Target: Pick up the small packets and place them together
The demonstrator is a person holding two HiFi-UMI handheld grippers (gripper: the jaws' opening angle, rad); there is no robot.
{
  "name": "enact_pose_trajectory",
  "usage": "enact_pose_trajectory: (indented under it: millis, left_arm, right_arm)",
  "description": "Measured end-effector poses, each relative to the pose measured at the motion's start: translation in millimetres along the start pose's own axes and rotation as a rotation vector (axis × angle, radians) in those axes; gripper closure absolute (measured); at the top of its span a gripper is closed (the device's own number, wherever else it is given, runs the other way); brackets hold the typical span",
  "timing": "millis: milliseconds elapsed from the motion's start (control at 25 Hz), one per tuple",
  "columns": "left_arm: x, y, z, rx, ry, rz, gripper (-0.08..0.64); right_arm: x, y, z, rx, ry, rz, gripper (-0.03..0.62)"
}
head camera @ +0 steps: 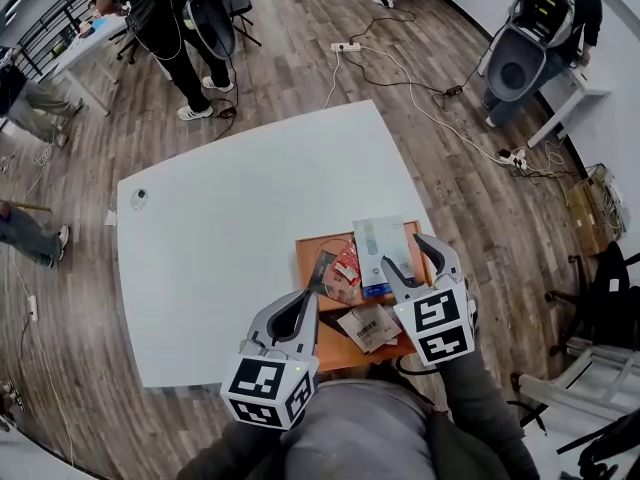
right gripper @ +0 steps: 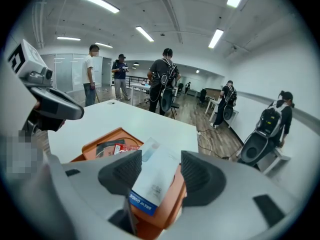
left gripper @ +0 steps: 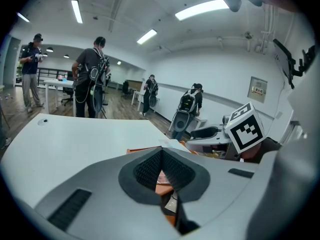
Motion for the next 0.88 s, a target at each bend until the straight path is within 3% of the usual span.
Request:
enact_pose_trajectory:
  millis: [400, 880]
  left_arm:
    - [12.1, 1.2, -24.3, 0.056, -0.014, 0.024, 0.563]
    - [38.2, 3.2, -31.3, 0.087, -0.008, 0.079, 0.563]
  right_arm:
    - [37.7, 39.4, 0.7, 0.021, -0.014, 0.051, 0.359]
    - [97.6, 43.7, 78.3, -0.263, 0.062, 0.214, 0.359]
Point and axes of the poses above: the fingertips, and each gripper's own axes: y backward along the fingers, z to its left, x out of its underside, the point moved 3 cm from there along y, backward along the fingers, and after that the axes turned 10 degrees about x, right-handed, at the moved point
